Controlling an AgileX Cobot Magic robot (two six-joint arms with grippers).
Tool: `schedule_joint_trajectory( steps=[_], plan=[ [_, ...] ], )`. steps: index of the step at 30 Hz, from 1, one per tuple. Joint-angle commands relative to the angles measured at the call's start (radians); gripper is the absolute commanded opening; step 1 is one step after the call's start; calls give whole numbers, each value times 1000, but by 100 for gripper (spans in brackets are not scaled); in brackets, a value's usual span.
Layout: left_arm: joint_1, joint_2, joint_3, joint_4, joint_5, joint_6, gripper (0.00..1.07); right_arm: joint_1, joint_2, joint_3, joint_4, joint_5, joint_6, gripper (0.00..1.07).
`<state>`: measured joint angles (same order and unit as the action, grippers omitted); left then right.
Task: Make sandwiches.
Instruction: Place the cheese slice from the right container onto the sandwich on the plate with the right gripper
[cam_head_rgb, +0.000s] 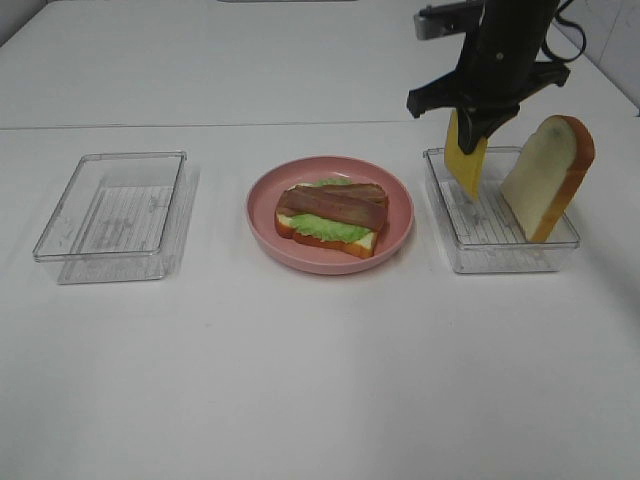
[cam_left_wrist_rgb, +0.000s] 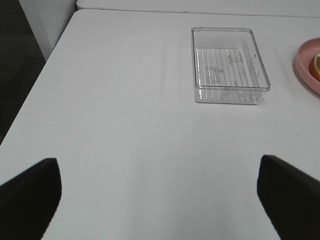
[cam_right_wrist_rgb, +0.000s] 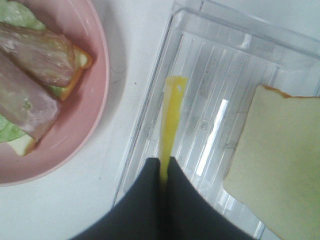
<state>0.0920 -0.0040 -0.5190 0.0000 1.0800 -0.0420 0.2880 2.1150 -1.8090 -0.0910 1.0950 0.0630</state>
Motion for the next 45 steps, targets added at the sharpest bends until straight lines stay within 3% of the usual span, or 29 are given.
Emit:
schedule_joint_trajectory(
  steps=[1, 7, 14, 22, 27, 34, 38, 45],
  plan=[
    [2, -20, 2, -7, -6, 0, 102, 50, -19, -101, 4, 91, -12, 0],
    [2, -20, 2, -7, -6, 0, 102, 111, -19, -151, 15, 94, -2, 0],
    [2, -20, 2, -7, -6, 0, 102, 245, 7, -153, 136, -8, 19, 0],
    [2, -20, 2, -7, -6, 0, 102, 269, 75, -151, 267, -83, 14, 0],
    [2, -20, 2, -7, -6, 0, 102, 269, 115, -150, 286, -97, -24, 0],
    [2, -20, 2, -7, -6, 0, 102, 268, 161, -150, 281, -107, -38, 0],
    [2, -20, 2, -7, -6, 0, 102, 268, 170, -150, 169, -117, -28, 0],
    [2, -20, 2, -7, -6, 0, 101, 268, 189, -150, 118, -102, -10, 0]
  ],
)
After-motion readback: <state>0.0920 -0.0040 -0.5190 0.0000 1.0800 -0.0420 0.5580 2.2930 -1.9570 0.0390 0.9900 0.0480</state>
